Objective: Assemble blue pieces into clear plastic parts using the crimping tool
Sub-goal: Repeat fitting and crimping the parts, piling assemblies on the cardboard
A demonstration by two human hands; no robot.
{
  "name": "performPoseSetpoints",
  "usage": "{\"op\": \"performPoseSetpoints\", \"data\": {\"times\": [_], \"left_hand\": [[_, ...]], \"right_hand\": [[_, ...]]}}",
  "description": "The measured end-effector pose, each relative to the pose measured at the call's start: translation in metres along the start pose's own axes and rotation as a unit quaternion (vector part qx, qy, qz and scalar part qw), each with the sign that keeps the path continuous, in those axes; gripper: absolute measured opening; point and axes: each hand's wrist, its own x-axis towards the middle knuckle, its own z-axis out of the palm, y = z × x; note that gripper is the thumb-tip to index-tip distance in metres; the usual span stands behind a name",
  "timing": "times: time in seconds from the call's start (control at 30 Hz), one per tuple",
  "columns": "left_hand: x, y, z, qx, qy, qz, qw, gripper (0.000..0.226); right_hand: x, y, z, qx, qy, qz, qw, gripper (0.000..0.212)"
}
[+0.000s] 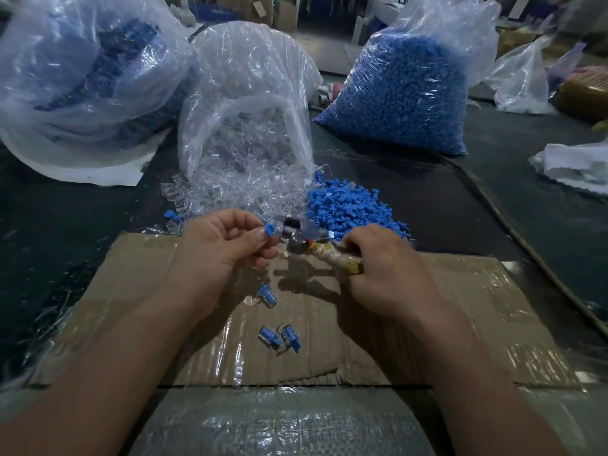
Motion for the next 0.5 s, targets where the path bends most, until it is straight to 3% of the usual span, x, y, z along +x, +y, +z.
{"op": "performPoseSetpoints", "data": {"times": [0.17,0.5], "left_hand": [[-0.0018,0.0022,0.0062,0.018,0.008,0.039,0.999,0.016],[-0.0036,0.0029,0.0083,0.063,0.019,0.071,0.995,0.014]], "right_hand": [[-0.003,-0.0051,-0.0027,0.099,0.037,-0.001,0.994,0.026],[-0.0036,-0.0086,-0.0021,0.124,-0.003,-0.011,0.992,0.026]]}}
